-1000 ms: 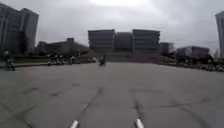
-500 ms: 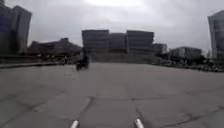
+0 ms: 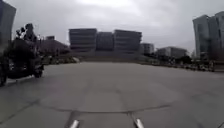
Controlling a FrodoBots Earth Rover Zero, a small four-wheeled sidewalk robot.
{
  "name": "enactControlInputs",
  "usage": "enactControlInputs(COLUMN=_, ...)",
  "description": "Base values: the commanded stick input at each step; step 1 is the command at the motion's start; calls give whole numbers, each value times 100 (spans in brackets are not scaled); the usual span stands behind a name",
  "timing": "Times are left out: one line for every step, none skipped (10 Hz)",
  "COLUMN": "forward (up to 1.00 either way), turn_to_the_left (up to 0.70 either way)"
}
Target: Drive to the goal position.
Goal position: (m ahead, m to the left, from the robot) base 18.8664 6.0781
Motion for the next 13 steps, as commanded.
enactControlInputs(forward=100, turn_to_the_left=6)
enactControlInputs(forward=100, turn_to_the_left=6)
enactControlInputs(forward=100, turn_to_the_left=6)
enactControlInputs(forward=100, turn_to_the_left=6)
enactControlInputs(forward=100, turn_to_the_left=6)
enactControlInputs(forward=100, turn_to_the_left=6)
enactControlInputs(forward=100, turn_to_the_left=6)
enactControlInputs(forward=100, turn_to_the_left=6)
enactControlInputs(forward=100, turn_to_the_left=6)
enactControlInputs(forward=100, turn_to_the_left=6)
enactControlInputs(forward=100, turn_to_the_left=6)
enactControlInputs(forward=100, turn_to_the_left=6)
enactControlInputs(forward=100, turn_to_the_left=6)
